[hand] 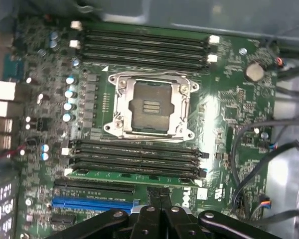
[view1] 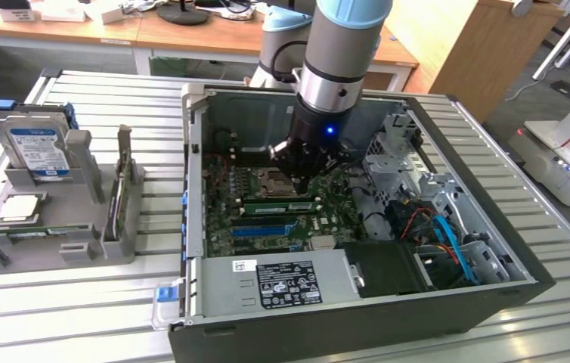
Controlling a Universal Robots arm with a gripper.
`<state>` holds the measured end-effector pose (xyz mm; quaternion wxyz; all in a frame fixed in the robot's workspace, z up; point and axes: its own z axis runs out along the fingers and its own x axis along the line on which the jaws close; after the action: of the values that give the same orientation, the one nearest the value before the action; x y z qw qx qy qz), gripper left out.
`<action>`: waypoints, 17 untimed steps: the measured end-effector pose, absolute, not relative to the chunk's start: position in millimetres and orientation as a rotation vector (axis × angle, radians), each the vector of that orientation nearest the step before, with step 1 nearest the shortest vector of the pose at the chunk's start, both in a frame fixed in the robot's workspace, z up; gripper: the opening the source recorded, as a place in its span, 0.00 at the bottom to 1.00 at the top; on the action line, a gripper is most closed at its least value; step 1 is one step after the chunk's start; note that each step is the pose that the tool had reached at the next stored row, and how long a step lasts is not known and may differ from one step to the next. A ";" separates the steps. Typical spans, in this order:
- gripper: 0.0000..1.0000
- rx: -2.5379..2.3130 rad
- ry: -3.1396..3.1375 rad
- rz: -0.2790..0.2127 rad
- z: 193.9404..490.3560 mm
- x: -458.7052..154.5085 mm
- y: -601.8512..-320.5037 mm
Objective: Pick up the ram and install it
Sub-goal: 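Press down the ram until it locks into place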
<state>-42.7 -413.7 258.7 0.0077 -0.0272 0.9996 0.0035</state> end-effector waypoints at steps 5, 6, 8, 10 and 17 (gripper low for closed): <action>0.11 0.028 3.126 0.010 258.6 -43.0 -413.6; 0.11 0.046 3.126 0.010 258.6 -43.2 -413.7; 0.11 0.082 3.125 0.010 258.6 -43.6 -413.7; 0.11 0.105 3.124 0.009 258.5 -43.7 -413.7; 0.11 0.105 3.124 0.009 258.5 -43.7 -413.7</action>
<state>-43.7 -413.7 258.5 0.0079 0.0337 0.9994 0.0030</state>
